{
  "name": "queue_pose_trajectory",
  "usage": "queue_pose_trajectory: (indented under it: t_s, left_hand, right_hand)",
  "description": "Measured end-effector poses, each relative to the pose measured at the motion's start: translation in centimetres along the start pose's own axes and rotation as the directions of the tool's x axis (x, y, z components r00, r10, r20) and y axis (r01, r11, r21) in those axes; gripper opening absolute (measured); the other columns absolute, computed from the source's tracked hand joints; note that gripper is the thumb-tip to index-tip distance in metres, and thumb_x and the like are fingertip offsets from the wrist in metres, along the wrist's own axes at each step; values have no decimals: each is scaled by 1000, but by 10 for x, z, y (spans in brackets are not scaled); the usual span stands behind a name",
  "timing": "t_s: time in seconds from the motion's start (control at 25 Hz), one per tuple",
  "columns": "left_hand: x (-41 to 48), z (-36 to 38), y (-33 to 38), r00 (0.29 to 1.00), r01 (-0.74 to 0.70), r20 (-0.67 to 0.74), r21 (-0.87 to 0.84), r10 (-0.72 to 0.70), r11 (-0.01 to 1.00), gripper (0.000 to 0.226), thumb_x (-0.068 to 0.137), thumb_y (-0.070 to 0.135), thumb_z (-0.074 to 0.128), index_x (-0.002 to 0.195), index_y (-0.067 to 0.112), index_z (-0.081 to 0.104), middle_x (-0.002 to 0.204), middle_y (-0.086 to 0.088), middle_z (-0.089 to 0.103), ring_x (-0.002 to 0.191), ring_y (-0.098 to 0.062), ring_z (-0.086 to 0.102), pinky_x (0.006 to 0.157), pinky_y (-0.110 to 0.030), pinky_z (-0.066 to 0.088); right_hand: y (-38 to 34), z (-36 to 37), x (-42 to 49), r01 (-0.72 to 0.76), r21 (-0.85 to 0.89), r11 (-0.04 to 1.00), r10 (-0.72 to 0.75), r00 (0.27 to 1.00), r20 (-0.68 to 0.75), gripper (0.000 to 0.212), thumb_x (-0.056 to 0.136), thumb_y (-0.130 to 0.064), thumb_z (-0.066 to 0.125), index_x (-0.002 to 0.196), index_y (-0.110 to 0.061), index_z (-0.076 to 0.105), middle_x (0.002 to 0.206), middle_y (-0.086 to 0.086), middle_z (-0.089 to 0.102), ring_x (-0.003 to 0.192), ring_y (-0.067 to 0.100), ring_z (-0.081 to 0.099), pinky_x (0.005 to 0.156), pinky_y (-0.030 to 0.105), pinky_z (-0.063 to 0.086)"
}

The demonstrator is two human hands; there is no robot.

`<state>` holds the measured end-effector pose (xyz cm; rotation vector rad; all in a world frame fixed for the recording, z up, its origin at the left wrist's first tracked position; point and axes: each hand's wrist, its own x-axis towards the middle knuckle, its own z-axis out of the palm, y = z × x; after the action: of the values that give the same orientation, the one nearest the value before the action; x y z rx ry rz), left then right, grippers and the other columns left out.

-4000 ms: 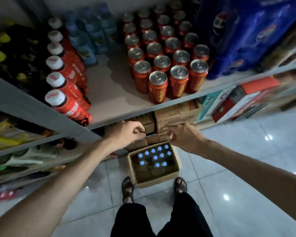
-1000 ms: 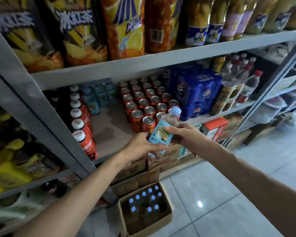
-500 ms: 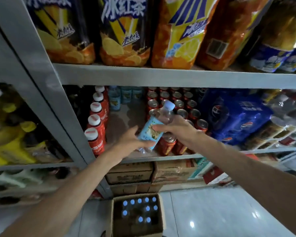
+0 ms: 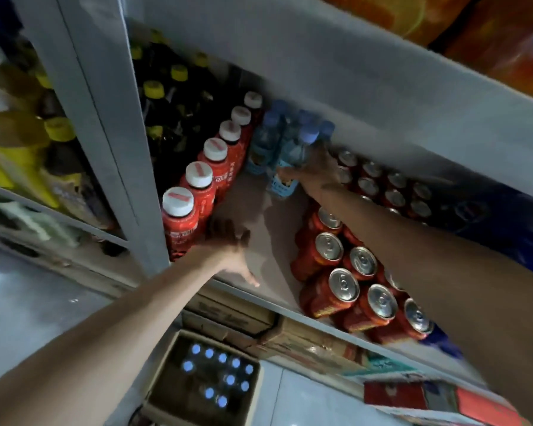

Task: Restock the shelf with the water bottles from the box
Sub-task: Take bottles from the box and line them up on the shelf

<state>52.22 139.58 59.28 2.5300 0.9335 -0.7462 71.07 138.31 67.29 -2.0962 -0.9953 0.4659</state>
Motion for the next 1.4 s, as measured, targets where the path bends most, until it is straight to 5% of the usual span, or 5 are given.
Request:
queue_pose_trajectory:
  t_s: [0.28, 0.44, 0.64, 0.84, 1.4]
  left_hand:
    - [21, -1, 8, 995, 5, 96, 107, -16, 994, 140, 60, 68, 75, 149, 13, -19, 149, -35, -27, 137, -59, -17, 112, -67, 1]
    - [25, -1, 9, 984, -30, 176, 49, 21, 998, 126, 64, 58, 80, 153, 10, 6, 159, -23, 9, 142, -48, 20, 113, -58, 24]
    - [30, 0, 11, 976, -14, 218, 51, 2, 999, 126, 62, 58, 81, 153, 11, 7, 158, -25, 13, 139, -50, 24, 110, -62, 27]
    - [33, 6, 11, 991, 19, 132, 111, -34, 994, 145, 59, 63, 79, 145, 11, -26, 144, -38, -32, 133, -63, -19, 108, -74, 4]
    - [36, 9, 14, 997, 36, 59, 126, -43, 991, 142, 63, 65, 75, 145, 9, -26, 140, -42, -33, 127, -66, -25, 98, -75, -13]
  right_hand:
    - [21, 20, 46, -13, -70, 997, 11, 999, -39, 81, 65, -15, 88, 135, -8, 46, 133, 8, 57, 124, 22, 53, 99, 25, 44]
    - [33, 34, 54, 0, -52, 999, -2, 999, -36, 88, 57, -22, 91, 133, -12, 50, 131, 5, 61, 123, 23, 56, 105, 43, 47]
    - [32, 37, 52, -16, -51, 999, 13, 999, -51, 82, 64, -19, 88, 135, -10, 46, 136, 8, 58, 127, 25, 53, 109, 43, 42]
    - [38, 42, 50, -32, -148, 988, 22, 998, -66, 73, 71, -25, 85, 130, -7, 48, 135, 12, 57, 127, 26, 52, 108, 41, 43]
    - [45, 46, 70, -51, -138, 989, 37, 994, -101, 69, 76, -19, 81, 133, -7, 45, 136, 12, 57, 128, 26, 52, 109, 40, 42]
